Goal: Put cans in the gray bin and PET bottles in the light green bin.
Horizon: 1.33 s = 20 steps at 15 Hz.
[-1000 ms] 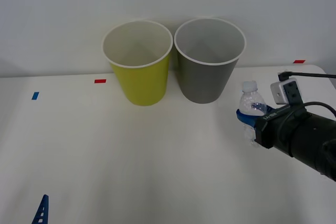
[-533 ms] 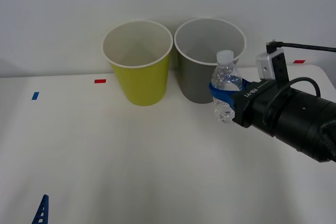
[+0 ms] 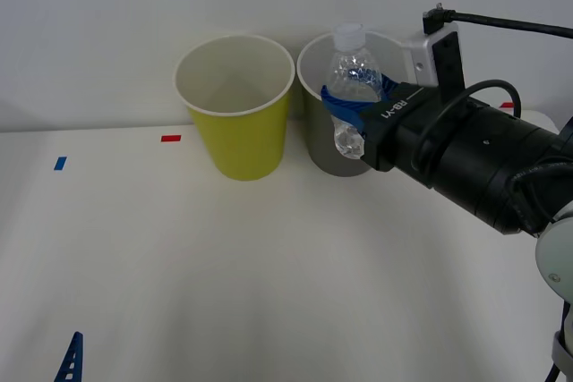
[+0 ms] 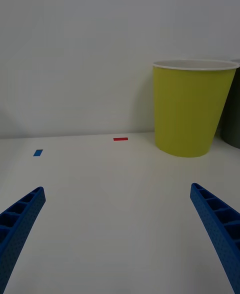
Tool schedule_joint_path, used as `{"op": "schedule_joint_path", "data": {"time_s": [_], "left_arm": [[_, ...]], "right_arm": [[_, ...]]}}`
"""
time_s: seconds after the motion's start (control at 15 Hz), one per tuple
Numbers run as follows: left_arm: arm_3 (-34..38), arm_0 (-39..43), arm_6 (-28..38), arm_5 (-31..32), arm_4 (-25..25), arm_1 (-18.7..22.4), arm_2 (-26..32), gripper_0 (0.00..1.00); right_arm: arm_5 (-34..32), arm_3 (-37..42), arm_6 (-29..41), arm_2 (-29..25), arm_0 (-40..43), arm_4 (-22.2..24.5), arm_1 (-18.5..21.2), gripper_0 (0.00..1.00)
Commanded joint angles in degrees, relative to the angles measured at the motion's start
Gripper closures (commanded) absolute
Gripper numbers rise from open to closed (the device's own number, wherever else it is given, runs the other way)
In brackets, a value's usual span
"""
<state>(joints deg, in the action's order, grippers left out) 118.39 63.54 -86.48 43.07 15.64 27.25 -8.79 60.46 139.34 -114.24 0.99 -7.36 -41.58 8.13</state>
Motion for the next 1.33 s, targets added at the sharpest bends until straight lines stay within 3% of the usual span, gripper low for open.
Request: {"op": "schedule_joint_path", "data": {"time_s": [0.07, 0.4, 0.67, 1.33], "left_arm": [[0.0, 0.0, 0.0, 0.0, 0.0, 0.0, 0.0, 0.0], [0.0, 0.0, 0.0, 0.0, 0.0, 0.0, 0.0, 0.0], [0.0, 0.0, 0.0, 0.0, 0.0, 0.0, 0.0, 0.0], [0.0, 0.0, 0.0, 0.0, 0.0, 0.0, 0.0, 0.0]], "right_arm": [[-0.51, -3.29, -0.2, 0.86, -4.68, 0.44, -2.76, 1.0], [-1.57, -10.32, -1.52, 2.18, -13.82, 0.53, -5.31, 1.0], [-4.65, -12.96, -0.64, 7.54, -18.66, 7.74, -4.35, 1.0], [-17.92, -28.78, 0.95, 11.23, -26.74, 6.95, -3.12, 1.0]]}}
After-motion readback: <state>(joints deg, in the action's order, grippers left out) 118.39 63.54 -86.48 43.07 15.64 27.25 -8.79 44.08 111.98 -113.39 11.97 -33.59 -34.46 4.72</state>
